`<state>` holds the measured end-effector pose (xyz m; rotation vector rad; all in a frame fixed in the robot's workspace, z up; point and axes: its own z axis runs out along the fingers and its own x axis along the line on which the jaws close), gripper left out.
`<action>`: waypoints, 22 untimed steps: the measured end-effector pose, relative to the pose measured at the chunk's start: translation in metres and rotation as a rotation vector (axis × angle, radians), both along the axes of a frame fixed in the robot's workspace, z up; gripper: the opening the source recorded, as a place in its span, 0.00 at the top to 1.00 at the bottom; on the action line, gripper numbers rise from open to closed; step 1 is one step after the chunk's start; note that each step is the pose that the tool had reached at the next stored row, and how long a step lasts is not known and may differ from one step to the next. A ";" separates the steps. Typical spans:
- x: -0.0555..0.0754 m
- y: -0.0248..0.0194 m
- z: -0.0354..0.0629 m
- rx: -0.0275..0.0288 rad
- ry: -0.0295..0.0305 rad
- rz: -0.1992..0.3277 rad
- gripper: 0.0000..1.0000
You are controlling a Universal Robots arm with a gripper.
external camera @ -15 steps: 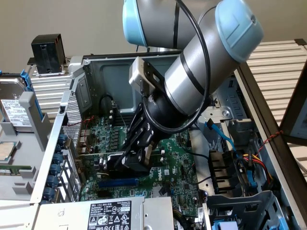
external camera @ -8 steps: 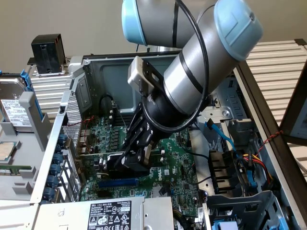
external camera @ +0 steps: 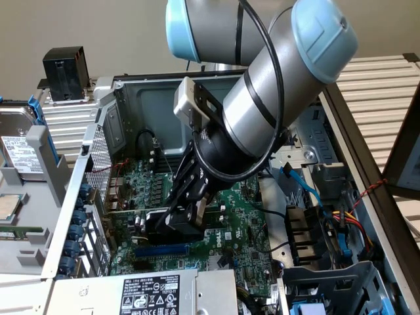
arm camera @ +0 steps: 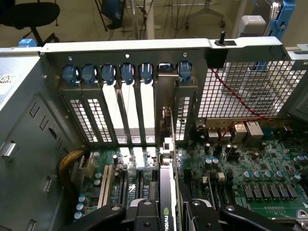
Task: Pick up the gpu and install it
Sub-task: 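Insert the gpu into the slot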
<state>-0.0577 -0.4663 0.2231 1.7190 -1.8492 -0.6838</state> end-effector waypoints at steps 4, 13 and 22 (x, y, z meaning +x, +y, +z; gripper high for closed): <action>0.000 0.0011 -0.0001 0.0002 0.0000 0.000 0.73; 0.000 0.0013 -0.0001 0.0000 0.0020 0.001 0.73; -0.002 0.0024 -0.0001 -0.0006 0.0055 0.001 0.73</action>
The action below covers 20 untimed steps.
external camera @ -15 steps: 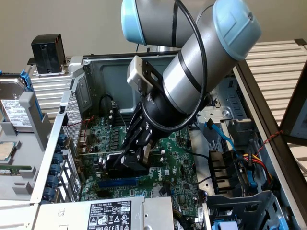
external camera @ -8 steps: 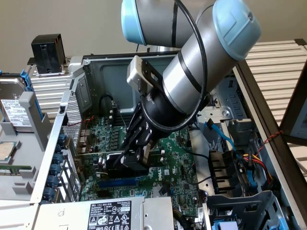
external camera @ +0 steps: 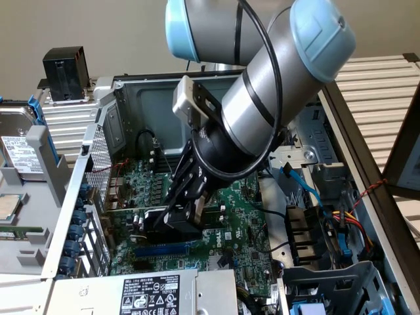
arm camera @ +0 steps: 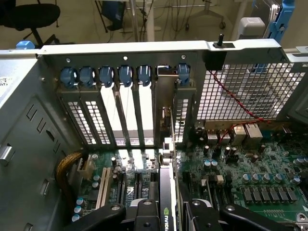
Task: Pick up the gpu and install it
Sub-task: 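Insert the gpu into the slot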
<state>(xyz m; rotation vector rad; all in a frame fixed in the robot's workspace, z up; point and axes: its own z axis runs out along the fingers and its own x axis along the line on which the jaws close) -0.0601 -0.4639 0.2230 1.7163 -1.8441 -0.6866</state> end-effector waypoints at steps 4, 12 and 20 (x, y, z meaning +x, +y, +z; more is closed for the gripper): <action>0.000 0.0001 -0.0003 -0.0010 -0.0001 0.000 0.73; -0.002 0.0005 -0.0017 -0.0033 -0.0001 0.000 0.73; -0.002 0.0006 -0.0027 -0.0053 -0.0027 0.000 0.73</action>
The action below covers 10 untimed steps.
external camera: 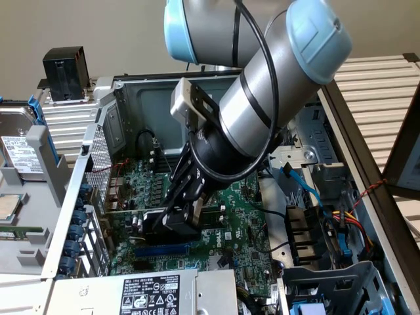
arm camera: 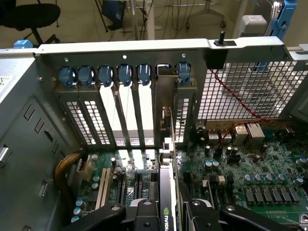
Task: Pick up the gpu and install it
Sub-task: 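Insert the gpu into the slot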
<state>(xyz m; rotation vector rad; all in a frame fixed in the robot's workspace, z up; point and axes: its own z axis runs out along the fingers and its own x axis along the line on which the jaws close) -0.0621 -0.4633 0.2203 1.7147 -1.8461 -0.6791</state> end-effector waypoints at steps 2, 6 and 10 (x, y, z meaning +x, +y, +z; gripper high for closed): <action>0.000 0.0000 -0.0005 -0.0001 -0.0013 0.000 0.73; 0.000 0.0000 -0.0006 -0.0002 -0.0014 0.000 0.73; 0.000 0.0000 -0.0012 -0.0002 -0.0014 0.000 0.73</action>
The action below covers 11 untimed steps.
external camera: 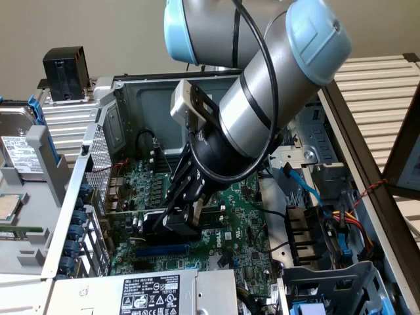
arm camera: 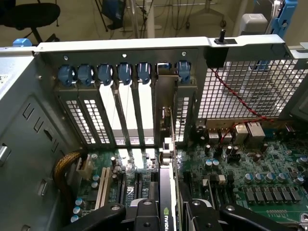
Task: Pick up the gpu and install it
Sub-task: 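Insert the gpu into the slot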
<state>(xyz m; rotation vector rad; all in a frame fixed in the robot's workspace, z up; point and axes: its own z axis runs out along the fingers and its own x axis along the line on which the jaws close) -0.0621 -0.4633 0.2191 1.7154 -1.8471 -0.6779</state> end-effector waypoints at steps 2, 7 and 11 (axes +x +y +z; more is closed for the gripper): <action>0.000 0.0001 -0.0001 0.0000 0.0000 0.000 0.73; 0.000 0.0004 -0.0002 0.0000 0.0000 0.000 0.73; 0.000 0.0011 -0.0004 0.0000 0.0000 0.000 0.73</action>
